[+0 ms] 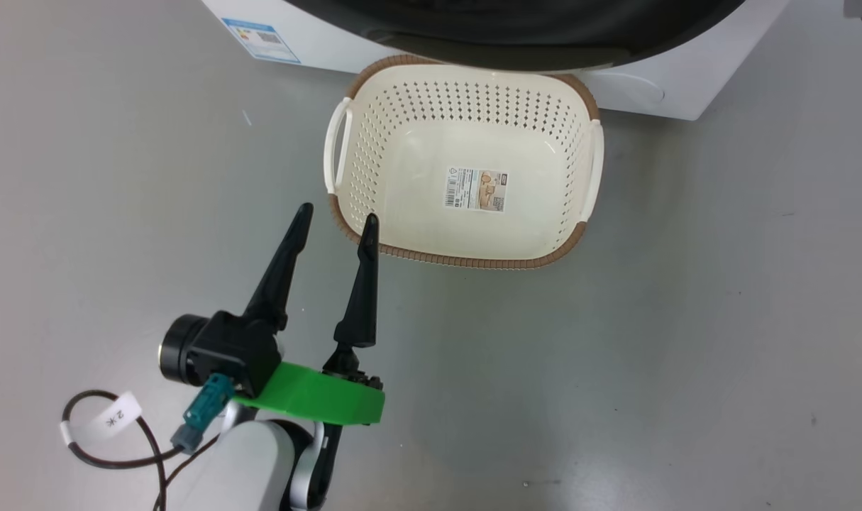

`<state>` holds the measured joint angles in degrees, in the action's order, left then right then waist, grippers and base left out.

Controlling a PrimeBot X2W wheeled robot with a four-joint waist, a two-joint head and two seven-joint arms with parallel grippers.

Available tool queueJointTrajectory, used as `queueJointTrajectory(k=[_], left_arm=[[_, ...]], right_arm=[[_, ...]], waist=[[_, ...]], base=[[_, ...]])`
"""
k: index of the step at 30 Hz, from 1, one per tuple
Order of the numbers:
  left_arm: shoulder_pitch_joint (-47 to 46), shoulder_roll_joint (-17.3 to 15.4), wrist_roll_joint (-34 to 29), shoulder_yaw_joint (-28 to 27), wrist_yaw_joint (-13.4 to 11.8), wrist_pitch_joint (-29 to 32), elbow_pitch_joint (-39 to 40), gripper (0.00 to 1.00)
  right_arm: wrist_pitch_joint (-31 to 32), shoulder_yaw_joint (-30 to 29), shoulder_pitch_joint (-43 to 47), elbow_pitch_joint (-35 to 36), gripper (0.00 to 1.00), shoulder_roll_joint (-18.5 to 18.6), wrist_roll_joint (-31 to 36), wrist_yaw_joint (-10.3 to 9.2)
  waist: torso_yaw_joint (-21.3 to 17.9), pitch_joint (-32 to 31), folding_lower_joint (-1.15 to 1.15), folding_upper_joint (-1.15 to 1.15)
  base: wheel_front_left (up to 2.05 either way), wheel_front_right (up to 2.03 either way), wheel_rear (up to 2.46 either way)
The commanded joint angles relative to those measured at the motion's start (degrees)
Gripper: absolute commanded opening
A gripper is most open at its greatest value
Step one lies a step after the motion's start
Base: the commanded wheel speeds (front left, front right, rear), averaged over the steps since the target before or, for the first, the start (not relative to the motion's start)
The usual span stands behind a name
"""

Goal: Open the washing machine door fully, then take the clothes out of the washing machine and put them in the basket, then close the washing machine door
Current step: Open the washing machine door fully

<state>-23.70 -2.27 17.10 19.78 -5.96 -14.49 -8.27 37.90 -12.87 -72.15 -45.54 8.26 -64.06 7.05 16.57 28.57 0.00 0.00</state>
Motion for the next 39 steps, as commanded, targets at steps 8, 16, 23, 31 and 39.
queueJointTrajectory(k=[8, 16, 23, 31, 39], left_arm=[[0.07, -0.74, -1.19, -2.37, 0.16, -0.51, 0.71, 1.0], [0.49, -0.74, -1.48, -2.87, 0.33, -0.51, 0.55, 1.0], [1.07, -0.88, -1.41, -3.36, 0.74, -0.51, 0.11, 1.0], [1.56, -0.97, -1.87, -3.32, 0.7, -0.51, -0.31, 1.0], [2.68, -1.31, -1.8, -3.0, 0.62, -0.51, -0.78, 1.0]], right_arm=[[1.95, 0.81, 3.04, 3.45, 0.0, -3.12, -0.74, 0.44], [3.28, 0.98, 6.55, 5.47, 0.0, -4.15, -1.32, 0.44], [4.56, 1.12, 9.91, 7.65, 0.0, -4.83, -2.62, 0.44], [6.06, 1.6, 14.15, 10.45, 0.0, -5.18, -3.87, 0.44], [7.19, 2.14, 19.62, 13.24, 0.0, -5.34, -5.61, 0.44]], waist=[[-0.78, -1.41, 0.0, 0.0], [-1.62, -2.83, 0.0, 0.0], [-2.22, -4.37, 0.0, 0.0], [-2.33, -6.51, 0.0, 0.0], [-1.85, -9.07, 0.0, 0.0]], base=[[0.0, 0.0, 0.0], [0.0, 0.0, 0.0], [0.0, 0.0, 0.0], [0.0, 0.0, 0.0], [0.0, 0.0, 0.0]])
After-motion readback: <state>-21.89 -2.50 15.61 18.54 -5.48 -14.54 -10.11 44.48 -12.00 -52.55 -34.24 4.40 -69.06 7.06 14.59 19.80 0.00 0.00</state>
